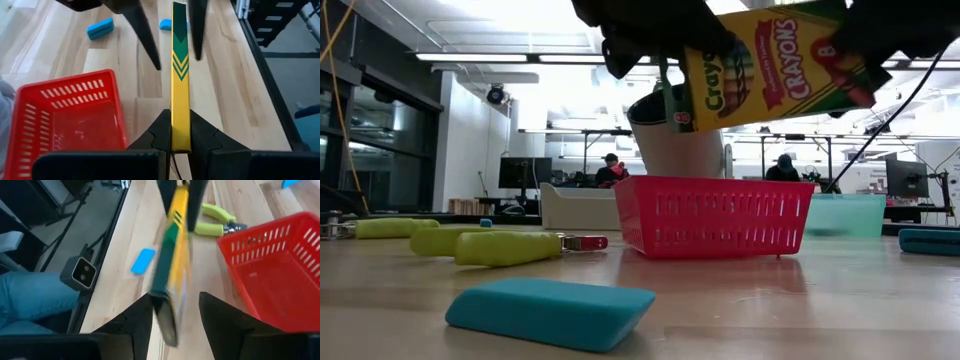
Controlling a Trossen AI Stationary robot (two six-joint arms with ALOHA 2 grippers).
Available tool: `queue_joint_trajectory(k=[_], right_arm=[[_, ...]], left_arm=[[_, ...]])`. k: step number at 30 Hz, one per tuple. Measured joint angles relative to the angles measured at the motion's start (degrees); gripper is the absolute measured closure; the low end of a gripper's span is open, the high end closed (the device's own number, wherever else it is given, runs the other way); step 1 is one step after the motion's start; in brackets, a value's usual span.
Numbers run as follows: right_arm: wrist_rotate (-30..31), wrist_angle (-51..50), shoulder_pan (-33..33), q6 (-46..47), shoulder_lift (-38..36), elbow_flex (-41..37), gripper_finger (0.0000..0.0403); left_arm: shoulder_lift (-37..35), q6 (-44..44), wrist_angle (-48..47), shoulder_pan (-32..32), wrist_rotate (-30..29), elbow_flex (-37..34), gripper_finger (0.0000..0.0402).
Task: Pick & Place School Supplies
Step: Put the yellow crayon box into the green bin
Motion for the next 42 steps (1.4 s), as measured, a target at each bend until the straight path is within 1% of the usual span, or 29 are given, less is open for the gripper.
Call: queue_joint_trajectory(k=[3,6,10,15,17,29,35,38,42], right_arm=[[0.0,0.9,-0.6,-0.5,0.0,0.0,0.0252],[0.0,0.8,-0.9,-0.5,0.0,0.0,0.0267],[0.0,0.8,-0.9,1.0,0.0,0.0,0.0306],[0.0,0.7,-0.9,1.0,0.0,0.0,0.0364],[-0.1,0.7,-0.9,0.9,0.0,0.0,0.0381],[0.0,0.7,-0.9,0.6,0.0,0.0,0.0381],[-0.3,1.1,-0.7,0.6,0.0,0.0,0.0381],[-0.1,1.4,0.0,0.9,0.0,0.0,0.0381],[0.5,1.5,1.5,2.7,0.0,0.0,0.0381]], left_arm=[[0.0,0.0,0.0,0.6,0.0,0.0,0.0374],[0.0,0.0,0.0,0.8,-0.2,0.0,0.0364],[0.0,0.0,0.0,0.7,-0.1,0.0,0.0355],[0.0,0.0,0.0,0.7,0.0,0.0,0.0357],[0.0,0.0,0.0,0.7,0.0,0.0,0.0357],[0.0,0.8,0.1,0.7,0.0,0.0,0.0357],[0.0,4.9,1.4,0.3,1.6,0.0,0.0356],[0.0,6.1,1.7,0.3,2.4,0.0,0.0349],[0.0,6.9,1.9,0.3,3.3,0.0,0.0331]])
